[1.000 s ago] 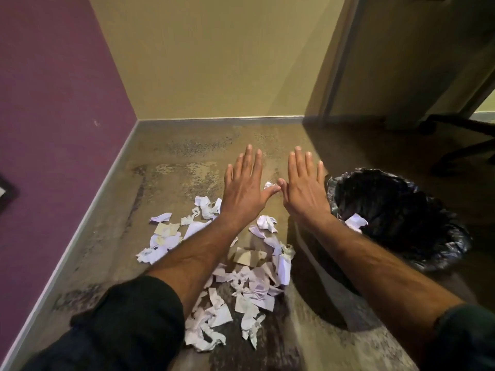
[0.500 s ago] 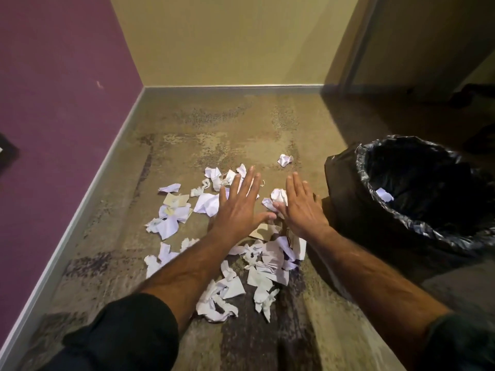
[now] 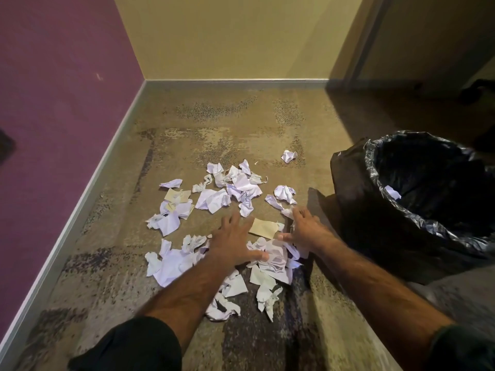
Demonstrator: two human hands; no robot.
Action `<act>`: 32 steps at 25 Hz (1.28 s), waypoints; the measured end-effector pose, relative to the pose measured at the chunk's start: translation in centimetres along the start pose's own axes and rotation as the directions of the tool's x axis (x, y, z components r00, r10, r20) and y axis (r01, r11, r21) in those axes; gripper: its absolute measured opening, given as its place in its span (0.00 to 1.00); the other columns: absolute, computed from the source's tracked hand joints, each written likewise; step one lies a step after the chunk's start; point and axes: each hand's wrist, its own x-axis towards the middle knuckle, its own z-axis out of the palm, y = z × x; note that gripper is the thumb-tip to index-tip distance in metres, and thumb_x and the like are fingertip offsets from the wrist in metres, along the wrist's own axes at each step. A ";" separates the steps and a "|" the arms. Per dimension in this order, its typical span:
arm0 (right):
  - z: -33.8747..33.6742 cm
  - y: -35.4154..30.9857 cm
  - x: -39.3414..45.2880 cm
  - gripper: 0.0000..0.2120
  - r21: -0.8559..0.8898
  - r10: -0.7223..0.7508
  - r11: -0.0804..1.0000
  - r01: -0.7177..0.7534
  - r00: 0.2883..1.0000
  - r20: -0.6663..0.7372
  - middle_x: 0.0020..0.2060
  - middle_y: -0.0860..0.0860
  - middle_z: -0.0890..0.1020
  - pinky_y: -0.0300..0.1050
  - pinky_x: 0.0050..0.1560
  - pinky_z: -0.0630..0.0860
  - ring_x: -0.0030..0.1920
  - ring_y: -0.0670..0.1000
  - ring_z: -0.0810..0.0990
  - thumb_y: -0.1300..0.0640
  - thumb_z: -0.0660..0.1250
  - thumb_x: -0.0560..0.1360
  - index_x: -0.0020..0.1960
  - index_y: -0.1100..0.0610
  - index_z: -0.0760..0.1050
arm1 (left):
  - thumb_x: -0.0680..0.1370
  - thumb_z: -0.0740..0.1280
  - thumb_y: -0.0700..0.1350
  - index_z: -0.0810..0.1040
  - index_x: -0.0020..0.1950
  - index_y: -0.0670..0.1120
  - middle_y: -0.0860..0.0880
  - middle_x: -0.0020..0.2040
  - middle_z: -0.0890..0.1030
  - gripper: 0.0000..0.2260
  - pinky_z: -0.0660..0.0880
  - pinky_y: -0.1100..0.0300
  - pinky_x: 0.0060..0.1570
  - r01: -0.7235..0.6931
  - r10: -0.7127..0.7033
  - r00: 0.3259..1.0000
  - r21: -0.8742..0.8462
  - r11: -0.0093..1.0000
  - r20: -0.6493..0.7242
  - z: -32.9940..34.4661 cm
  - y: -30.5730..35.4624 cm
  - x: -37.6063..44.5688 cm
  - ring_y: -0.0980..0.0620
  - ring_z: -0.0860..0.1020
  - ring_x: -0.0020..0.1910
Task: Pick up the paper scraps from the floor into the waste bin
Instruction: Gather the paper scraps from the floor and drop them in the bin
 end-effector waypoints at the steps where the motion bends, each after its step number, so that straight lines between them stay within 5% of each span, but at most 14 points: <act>1: 0.2 0.0 0.0 0.48 0.013 0.004 1.000 -0.004 1.000 0.017 0.78 0.53 0.58 0.61 0.70 0.67 0.74 0.62 0.61 0.34 0.71 0.69 0.79 0.51 0.53 | 0.65 0.69 0.76 0.51 0.81 0.57 0.44 0.82 0.49 0.51 0.65 0.37 0.68 -0.010 0.010 1.000 -0.006 1.000 0.011 0.1 0.0 0.1 0.38 0.51 0.79; 8: -0.1 -0.3 -1.4 0.46 0.029 -0.115 0.993 0.113 0.988 0.101 0.71 0.54 0.66 0.58 0.67 0.70 0.70 0.58 0.64 0.31 0.75 0.63 0.73 0.51 0.65 | 0.62 0.74 0.73 0.50 0.81 0.56 0.45 0.82 0.46 0.56 0.60 0.34 0.72 -0.057 0.058 0.988 -0.012 0.998 0.143 0.6 0.5 0.7 0.39 0.46 0.80; 12: 0.0 -0.8 -2.6 0.56 -0.081 -0.151 0.982 0.172 0.964 0.220 0.71 0.51 0.63 0.58 0.68 0.70 0.71 0.56 0.63 0.35 0.81 0.57 0.77 0.50 0.59 | 0.62 0.79 0.67 0.56 0.79 0.52 0.45 0.80 0.51 0.54 0.66 0.39 0.70 -0.129 0.134 0.983 -0.042 0.991 0.125 0.4 1.2 0.4 0.41 0.52 0.78; 15: 0.8 -1.2 -3.1 0.59 -0.091 -0.177 0.977 0.195 0.967 0.183 0.72 0.52 0.63 0.55 0.65 0.74 0.69 0.57 0.67 0.42 0.83 0.58 0.79 0.51 0.53 | 0.63 0.81 0.62 0.59 0.78 0.49 0.46 0.77 0.58 0.51 0.71 0.44 0.66 -0.172 0.185 0.978 -0.119 0.978 0.101 0.7 2.0 -0.1 0.44 0.61 0.75; 22: 0.9 -1.6 -3.6 0.37 0.002 -0.207 0.978 0.208 0.975 0.085 0.61 0.54 0.72 0.46 0.54 0.76 0.57 0.55 0.75 0.51 0.81 0.66 0.69 0.55 0.68 | 0.65 0.83 0.53 0.69 0.71 0.47 0.50 0.67 0.65 0.39 0.73 0.55 0.50 -0.202 0.202 0.979 -0.284 0.937 -0.030 1.2 2.6 -0.6 0.47 0.75 0.60; 29: 0.3 -2.2 -3.8 0.18 0.064 -0.228 0.972 0.228 0.974 -0.003 0.53 0.53 0.84 0.42 0.46 0.75 0.47 0.52 0.80 0.58 0.75 0.71 0.60 0.58 0.79 | 0.69 0.80 0.45 0.73 0.58 0.50 0.50 0.59 0.72 0.23 0.76 0.54 0.48 -0.172 0.136 0.984 -0.402 0.899 -0.117 0.8 2.9 -0.8 0.49 0.76 0.52; 32: -0.2 -2.3 -4.0 0.15 0.074 -0.239 0.967 0.243 0.970 -0.050 0.52 0.53 0.84 0.43 0.46 0.77 0.49 0.52 0.81 0.58 0.74 0.72 0.58 0.57 0.81 | 0.69 0.79 0.41 0.76 0.61 0.51 0.50 0.58 0.76 0.23 0.78 0.54 0.50 -0.147 0.087 0.984 -0.445 0.883 -0.153 0.1 3.1 -0.8 0.50 0.77 0.53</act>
